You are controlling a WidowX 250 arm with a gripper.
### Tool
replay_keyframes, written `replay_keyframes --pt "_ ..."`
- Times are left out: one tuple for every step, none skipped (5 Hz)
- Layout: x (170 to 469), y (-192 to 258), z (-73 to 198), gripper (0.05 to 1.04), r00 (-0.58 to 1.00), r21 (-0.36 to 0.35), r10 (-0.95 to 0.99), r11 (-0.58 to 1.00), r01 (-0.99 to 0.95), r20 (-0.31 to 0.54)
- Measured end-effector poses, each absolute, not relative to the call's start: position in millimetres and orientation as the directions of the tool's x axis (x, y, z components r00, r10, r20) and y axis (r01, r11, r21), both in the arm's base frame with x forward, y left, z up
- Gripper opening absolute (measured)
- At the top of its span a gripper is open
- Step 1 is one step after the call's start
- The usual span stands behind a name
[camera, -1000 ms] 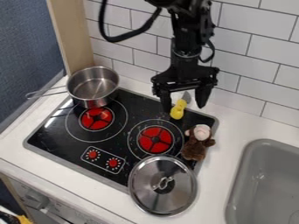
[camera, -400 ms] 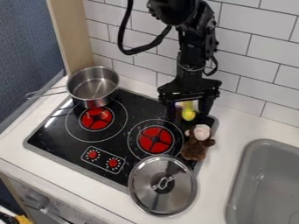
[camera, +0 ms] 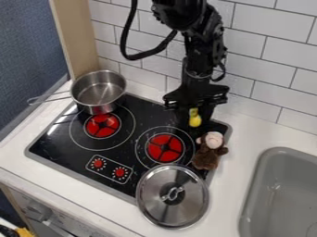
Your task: Take the yellow knife and put it on the right burner
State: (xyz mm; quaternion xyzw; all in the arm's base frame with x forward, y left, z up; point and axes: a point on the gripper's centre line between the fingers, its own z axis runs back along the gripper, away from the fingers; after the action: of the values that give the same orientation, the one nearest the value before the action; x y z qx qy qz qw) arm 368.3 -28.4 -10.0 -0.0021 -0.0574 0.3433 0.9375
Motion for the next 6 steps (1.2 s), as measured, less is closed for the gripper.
replay_keyframes --pt "367.0 -26.3 -11.0 0.428 0.735 -0.070 0.671 0.742 -0.667 0.097" --pt "364.3 -25.6 -9.4 0.428 0.708 -0.088 0.696 0.717 -0.691 0.119" --pt "348.9 -28.9 3.2 0.428 0.658 -0.078 0.740 0.670 -0.738 0.136" --pt "339.9 -33.8 31.2 0.428 0.616 -0.110 0.768 0.637 -0.763 0.172" --pt "322.0 -50.9 58.6 0.428 0.594 -0.180 0.783 0.621 -0.763 0.186" --pt "303.9 -80.2 78.2 0.428 0.608 -0.232 0.766 0.642 -0.730 0.208"
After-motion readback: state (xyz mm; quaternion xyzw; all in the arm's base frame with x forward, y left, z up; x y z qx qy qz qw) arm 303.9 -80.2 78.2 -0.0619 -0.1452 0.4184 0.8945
